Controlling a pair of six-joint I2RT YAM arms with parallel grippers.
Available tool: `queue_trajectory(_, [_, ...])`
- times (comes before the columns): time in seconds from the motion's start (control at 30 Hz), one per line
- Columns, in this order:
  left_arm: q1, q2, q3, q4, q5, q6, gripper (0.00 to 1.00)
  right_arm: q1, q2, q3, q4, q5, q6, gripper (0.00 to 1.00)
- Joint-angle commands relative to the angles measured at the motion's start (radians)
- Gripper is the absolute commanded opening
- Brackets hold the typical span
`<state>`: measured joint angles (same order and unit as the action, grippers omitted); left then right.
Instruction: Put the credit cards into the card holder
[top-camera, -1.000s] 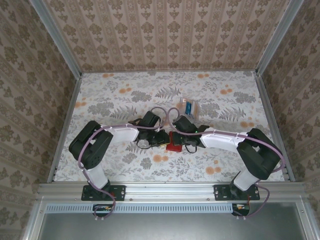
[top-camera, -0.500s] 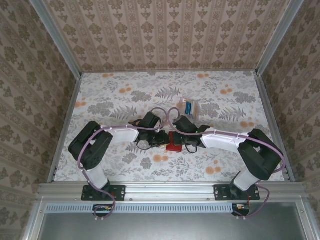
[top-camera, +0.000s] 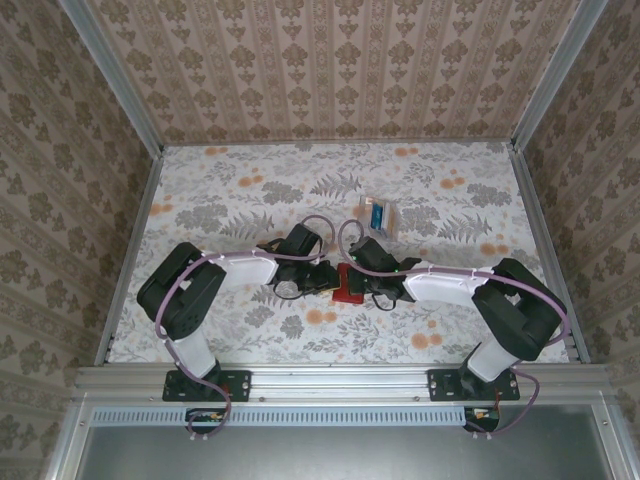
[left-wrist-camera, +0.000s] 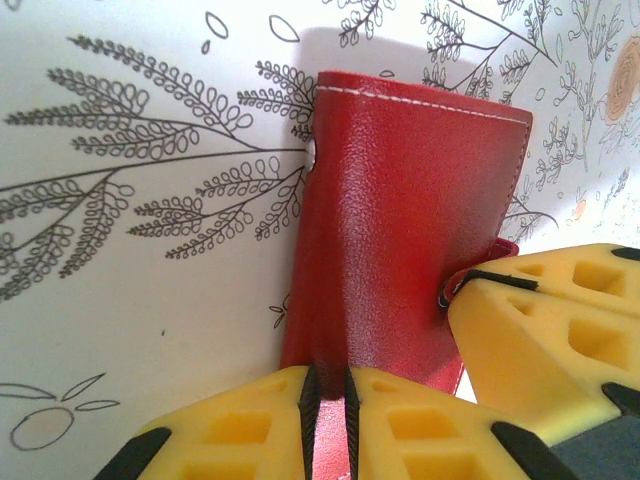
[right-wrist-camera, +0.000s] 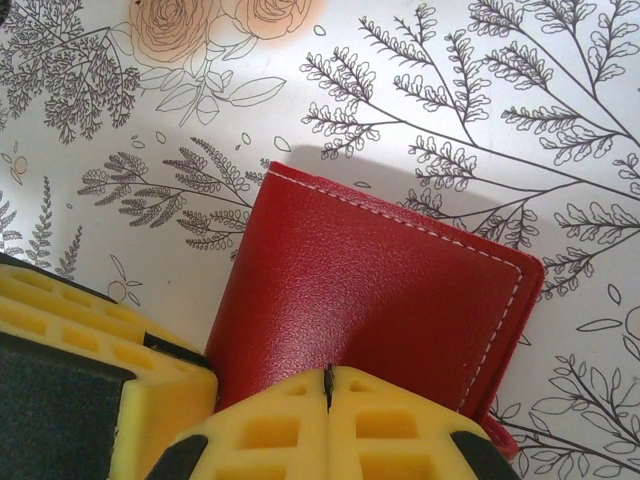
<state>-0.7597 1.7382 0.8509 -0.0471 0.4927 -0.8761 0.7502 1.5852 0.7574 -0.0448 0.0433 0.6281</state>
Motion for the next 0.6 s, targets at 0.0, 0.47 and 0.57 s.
queue_trajectory(0.0, [-0.015, -0.004, -0.014, -0.011, -0.009, -0.018, 0.19, -0.005, 0.028, -0.016, -0.01, -0.025, 0.01, 0.0])
queue_trajectory(0.47, [-0.016, -0.017, -0.029, -0.003, -0.026, -0.032, 0.19, -0.064, -0.075, -0.026, -0.007, -0.094, 0.004, 0.0])
queue_trajectory(0.57, [-0.016, -0.015, -0.023, -0.007, -0.026, -0.031, 0.19, -0.067, -0.038, -0.024, 0.032, -0.135, 0.02, 0.0])
